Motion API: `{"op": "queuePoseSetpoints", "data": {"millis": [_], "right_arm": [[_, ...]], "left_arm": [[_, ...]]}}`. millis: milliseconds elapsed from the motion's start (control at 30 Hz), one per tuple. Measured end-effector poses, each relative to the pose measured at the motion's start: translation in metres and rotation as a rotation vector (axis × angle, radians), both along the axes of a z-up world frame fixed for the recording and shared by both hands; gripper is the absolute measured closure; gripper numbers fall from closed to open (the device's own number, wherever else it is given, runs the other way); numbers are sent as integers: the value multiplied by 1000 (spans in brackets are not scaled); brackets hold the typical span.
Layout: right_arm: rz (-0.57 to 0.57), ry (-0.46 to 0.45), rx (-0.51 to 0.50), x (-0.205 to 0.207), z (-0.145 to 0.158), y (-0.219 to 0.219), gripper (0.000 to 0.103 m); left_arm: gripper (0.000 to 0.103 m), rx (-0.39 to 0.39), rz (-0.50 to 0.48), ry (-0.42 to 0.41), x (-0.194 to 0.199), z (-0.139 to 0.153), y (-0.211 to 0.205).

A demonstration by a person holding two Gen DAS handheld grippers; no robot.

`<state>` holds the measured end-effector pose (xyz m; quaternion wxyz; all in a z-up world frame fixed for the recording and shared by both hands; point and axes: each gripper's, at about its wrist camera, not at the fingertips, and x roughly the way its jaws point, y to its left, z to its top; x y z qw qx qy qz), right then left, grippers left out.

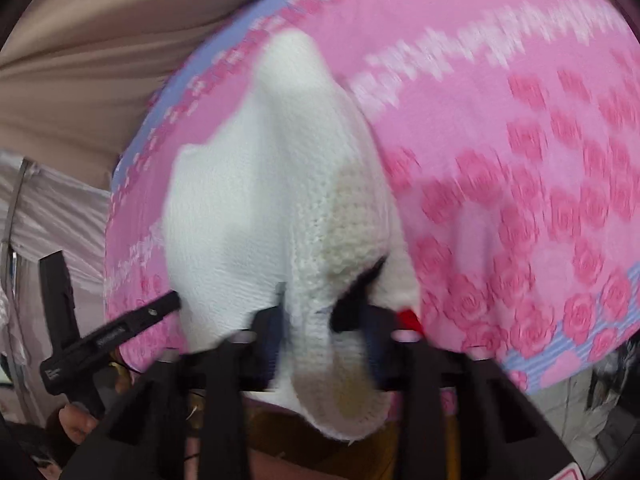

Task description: Fold small clothes

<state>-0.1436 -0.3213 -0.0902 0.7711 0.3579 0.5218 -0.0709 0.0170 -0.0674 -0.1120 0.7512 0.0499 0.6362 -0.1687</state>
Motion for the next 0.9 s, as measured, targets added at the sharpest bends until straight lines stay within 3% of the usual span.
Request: {"op": "queuePoseSetpoints", "data": {"millis": [67, 133, 200, 267, 300, 367, 400, 433, 600, 700, 767, 833, 867, 900], "right_arm": [[32, -146, -7, 0, 43, 11, 89], [45, -220, -15, -1, 65, 16, 89], [31, -156, -54, -1, 45, 8, 89], [9, 39, -120, -1, -11, -7, 89], [-12, 112, -92, -3, -41, -13, 89], [-71, 59, 7, -14, -41, -23, 87], [-76, 52, 9, -15, -34, -24, 84], [-80, 44, -4, -16, -25, -25, 77], [-73, -1, -196, -8, 25, -23, 77], [9, -78, -180, 14, 44, -12, 77], [96, -66, -182, 36, 37, 4, 77], [201, 37, -205, 61, 3, 22, 77], [246, 132, -202, 71, -30, 28, 79], [237, 135, -207, 74, -39, 30, 80]], "left_arm": [[25, 5, 0, -24, 0, 5, 4], [25, -4, 10, -19, 2, 4, 8], [25, -11, 21, 2, 4, -1, 10], [25, -22, 22, 18, 5, -2, 11], [25, -21, 19, 11, 4, 0, 11], [25, -28, 7, -23, 2, 7, 9], [25, -34, 5, -32, 0, 10, 8], [25, -43, 3, -39, 0, 14, 5], [25, -61, -24, -66, -4, 25, -10], [25, -33, -53, -87, -3, 22, -22], [23, 20, -65, -88, 3, 10, -32], [22, 40, -68, -78, 6, 0, -34], [21, 40, -64, -70, 6, -2, -33], [21, 37, -58, -67, 7, 0, -30]]}}
